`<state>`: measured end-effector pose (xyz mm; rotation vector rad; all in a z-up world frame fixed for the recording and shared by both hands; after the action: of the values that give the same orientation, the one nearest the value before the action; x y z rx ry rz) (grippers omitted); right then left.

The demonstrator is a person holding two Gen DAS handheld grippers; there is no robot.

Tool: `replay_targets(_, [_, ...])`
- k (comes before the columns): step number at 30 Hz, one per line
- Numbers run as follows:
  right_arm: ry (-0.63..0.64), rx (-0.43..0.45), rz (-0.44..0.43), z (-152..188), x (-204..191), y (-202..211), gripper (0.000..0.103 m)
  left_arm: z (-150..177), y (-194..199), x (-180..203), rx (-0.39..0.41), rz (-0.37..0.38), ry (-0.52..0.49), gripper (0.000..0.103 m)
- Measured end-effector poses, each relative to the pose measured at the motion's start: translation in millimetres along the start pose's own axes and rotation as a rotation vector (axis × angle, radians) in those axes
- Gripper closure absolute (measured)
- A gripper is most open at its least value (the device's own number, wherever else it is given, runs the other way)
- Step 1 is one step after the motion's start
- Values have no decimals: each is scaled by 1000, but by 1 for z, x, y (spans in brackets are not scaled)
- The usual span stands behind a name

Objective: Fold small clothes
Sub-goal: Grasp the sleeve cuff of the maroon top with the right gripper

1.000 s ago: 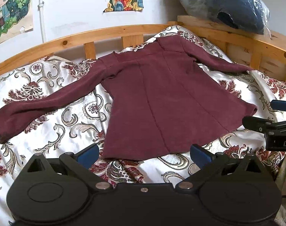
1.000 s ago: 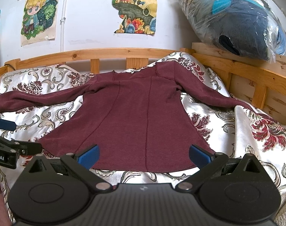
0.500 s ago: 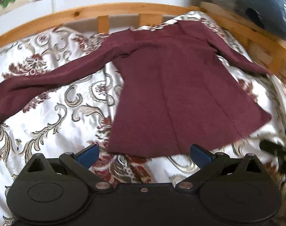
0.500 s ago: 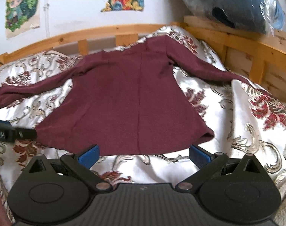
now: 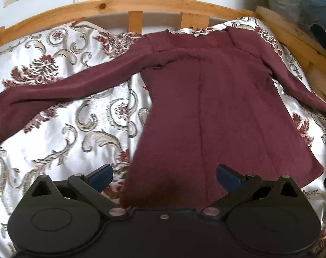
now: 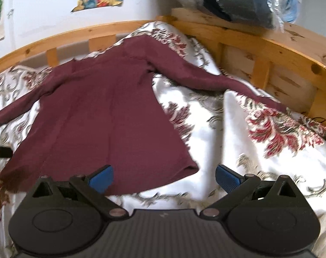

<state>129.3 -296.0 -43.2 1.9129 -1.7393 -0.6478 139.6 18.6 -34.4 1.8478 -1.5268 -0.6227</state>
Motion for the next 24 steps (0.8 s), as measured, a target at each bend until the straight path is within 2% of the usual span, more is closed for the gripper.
replay_targets(5, [-26,15,53,-21,26,-11,0,-3,-18,17,-9,12,-11,1])
replay_targets(8, [-77,54,105,-34,53,-16,0,-4,-27,27,-15,17,-32,1])
replay_targets(18, [-372,191,290,-74,177,-50,0,5,-38,52,-28,63,-96,1])
replay_targets(21, [-445,216,318,-85,208,-64,6,7,-39,53,-27,61,-113,1])
replay_targets(24, [-500,186,350,-87,229,-85,16,8,-41,51,-34,59,-108,1])
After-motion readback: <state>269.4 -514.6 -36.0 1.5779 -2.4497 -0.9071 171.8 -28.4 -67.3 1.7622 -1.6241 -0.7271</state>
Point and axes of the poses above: each gripper's, at about its wrist camera, not at the fingertips, and y roughly against the way its jaws point, x to its right, z to its underside, the point moved 5 cm from there along -y, roughly the way its jaws point, and after that the axes turned 2 degrees about -z, right-handed, at the moved point
